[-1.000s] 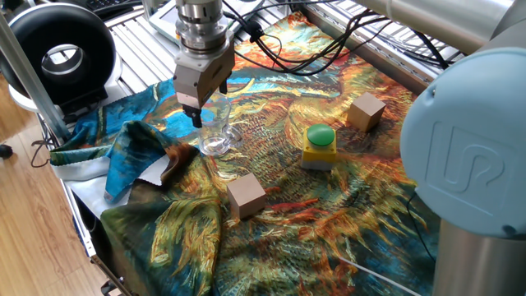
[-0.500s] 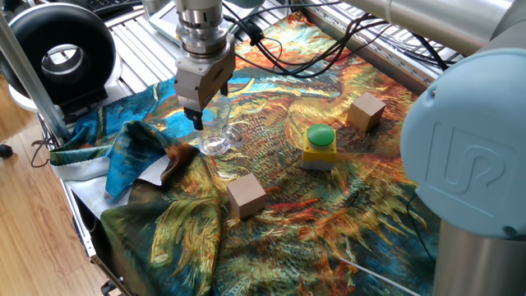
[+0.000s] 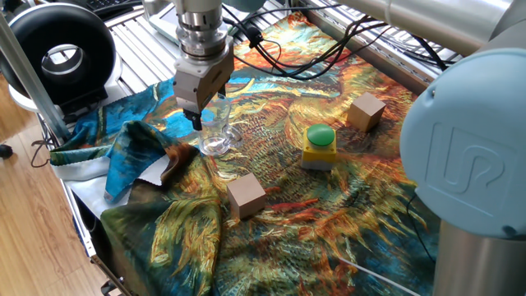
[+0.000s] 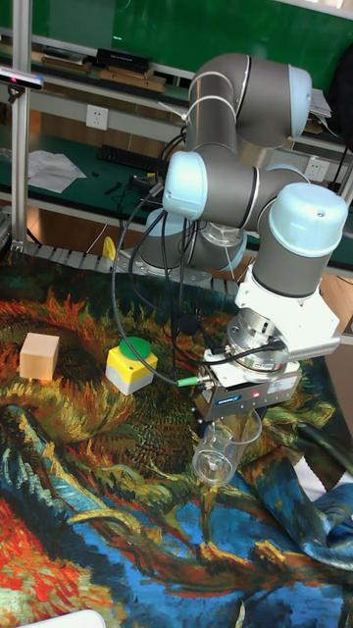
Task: Pick up the cup
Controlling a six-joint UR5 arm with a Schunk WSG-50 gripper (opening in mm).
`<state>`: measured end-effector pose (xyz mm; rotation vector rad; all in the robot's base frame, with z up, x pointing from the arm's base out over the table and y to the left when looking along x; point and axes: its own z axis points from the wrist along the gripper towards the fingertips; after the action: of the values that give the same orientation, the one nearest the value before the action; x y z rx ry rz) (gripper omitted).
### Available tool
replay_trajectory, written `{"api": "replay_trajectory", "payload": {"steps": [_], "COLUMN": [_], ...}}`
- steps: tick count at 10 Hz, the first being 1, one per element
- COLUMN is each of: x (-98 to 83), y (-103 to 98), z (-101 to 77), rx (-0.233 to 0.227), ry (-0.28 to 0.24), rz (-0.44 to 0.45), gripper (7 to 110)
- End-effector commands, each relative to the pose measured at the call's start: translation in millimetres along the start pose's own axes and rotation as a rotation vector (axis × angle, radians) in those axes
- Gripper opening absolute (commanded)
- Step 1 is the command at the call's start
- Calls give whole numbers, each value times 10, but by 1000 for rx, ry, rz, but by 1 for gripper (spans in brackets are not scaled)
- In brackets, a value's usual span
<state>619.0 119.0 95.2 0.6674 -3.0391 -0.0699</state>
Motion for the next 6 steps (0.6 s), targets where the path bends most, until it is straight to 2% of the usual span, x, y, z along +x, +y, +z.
{"api": "replay_trajectory", "payload": {"steps": [1, 6], "x": [-16, -33], "y": [34, 17], "z": [-3, -6], "rx": [-13, -5], "ry": [-7, -13], "rz": [12, 23], "gripper": [88, 88]}}
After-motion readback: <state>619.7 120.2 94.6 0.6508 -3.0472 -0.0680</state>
